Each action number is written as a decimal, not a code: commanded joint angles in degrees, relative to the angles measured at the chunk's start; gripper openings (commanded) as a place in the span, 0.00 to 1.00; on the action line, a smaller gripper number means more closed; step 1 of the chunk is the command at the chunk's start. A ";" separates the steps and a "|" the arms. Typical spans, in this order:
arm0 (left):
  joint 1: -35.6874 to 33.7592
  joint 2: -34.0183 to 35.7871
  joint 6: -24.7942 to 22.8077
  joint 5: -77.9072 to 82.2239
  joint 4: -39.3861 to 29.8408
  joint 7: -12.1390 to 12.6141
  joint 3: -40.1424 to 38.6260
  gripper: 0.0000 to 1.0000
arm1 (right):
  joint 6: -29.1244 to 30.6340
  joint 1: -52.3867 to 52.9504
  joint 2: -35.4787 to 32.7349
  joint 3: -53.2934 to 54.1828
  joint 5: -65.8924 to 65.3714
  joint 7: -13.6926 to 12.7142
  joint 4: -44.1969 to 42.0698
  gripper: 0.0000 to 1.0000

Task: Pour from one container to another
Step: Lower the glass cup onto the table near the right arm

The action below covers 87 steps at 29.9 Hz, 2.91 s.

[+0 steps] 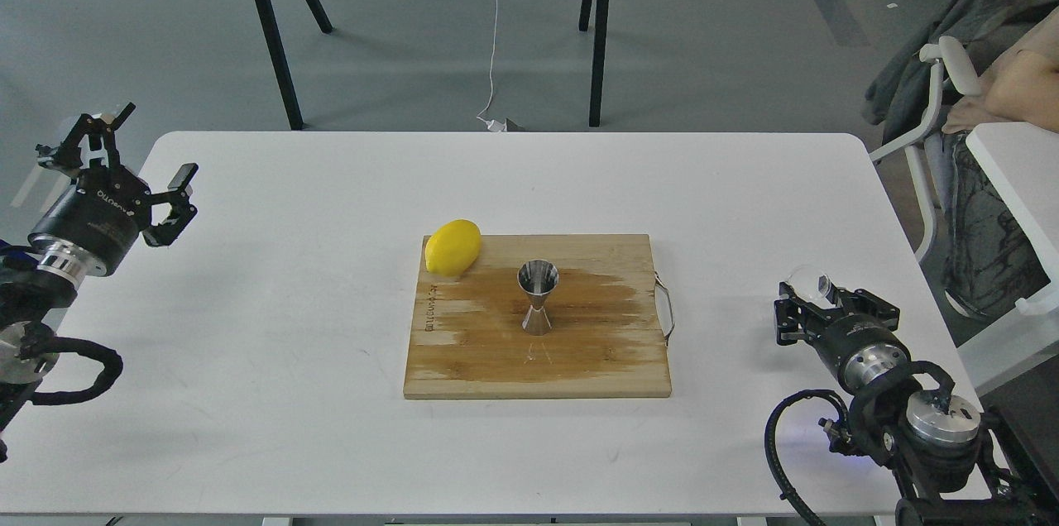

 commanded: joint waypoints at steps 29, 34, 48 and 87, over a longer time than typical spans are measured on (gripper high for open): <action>0.08 -0.07 0.00 0.09 0.00 0.00 0.09 0.99 | -0.05 -0.22 0.00 -1.99 0.00 0.02 0.04 0.66; 0.08 -0.07 0.00 0.09 0.00 0.00 0.09 0.99 | -0.05 -0.22 0.00 -1.99 0.00 0.02 0.04 0.75; 0.08 -0.07 0.00 0.17 0.00 0.00 0.09 0.99 | -0.49 -0.40 0.00 -1.99 0.00 0.02 0.04 0.96; 0.08 0.01 0.00 0.18 0.00 0.00 0.09 0.99 | 0.21 -1.10 0.79 -2.17 0.44 -1.30 0.74 0.99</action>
